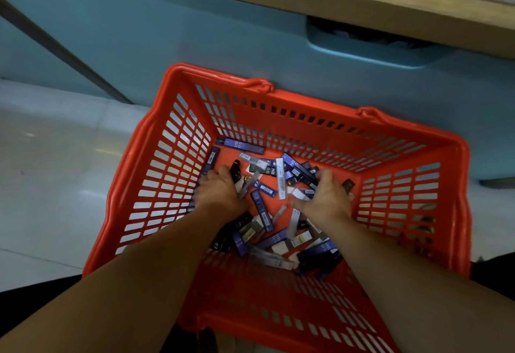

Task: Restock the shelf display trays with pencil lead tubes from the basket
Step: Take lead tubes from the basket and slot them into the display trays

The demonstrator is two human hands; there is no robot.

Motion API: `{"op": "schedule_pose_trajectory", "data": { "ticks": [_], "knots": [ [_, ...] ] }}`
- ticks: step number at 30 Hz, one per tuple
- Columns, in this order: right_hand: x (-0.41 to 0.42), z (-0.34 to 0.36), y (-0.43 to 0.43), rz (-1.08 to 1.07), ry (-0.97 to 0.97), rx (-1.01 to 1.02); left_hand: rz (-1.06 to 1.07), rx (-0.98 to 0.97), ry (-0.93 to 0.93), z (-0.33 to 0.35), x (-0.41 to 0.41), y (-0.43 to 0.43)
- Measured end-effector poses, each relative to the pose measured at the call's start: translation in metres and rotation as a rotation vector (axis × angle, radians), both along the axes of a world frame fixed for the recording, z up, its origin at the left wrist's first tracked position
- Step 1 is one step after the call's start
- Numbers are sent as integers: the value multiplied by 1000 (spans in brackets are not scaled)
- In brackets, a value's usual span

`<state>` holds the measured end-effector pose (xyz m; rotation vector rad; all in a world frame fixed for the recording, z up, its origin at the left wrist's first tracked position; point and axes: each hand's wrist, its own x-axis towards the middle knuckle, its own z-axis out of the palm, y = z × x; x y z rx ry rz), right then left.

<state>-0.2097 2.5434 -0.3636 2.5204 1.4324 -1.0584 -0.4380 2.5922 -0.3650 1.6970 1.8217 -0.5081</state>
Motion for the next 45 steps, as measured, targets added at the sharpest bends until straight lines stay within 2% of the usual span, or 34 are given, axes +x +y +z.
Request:
{"op": "schedule_pose_trajectory", "data": {
  "ticks": [2,6,10,15,19,21,24,29,34,40,45],
  "knots": [
    [-3,0,2,-136,123,-38,-46,-3,48,-1,1,0],
    [-3,0,9,-168,216,-124,-120,-6,47,1,5,2],
    [5,9,12,-115,289,-153,-61,-3,-118,12,9,4],
    [6,23,10,-92,349,-160,112,7,-392,33,16,6],
    [1,39,4,-269,478,-168,146,43,-530,55,17,8],
    [1,51,3,-354,571,-183,231,48,-585,66,15,10],
    [4,69,4,-363,640,-205,380,36,-718,85,15,12],
    [1,130,11,-356,747,-281,485,-35,-916,131,20,17],
    [-10,215,9,-344,677,-127,379,-65,-961,196,25,20],
    [-10,310,22,-140,602,-60,363,-146,-1094,280,30,14],
    [-2,362,27,-149,637,50,319,-69,-1198,341,36,26]
  ]
}}
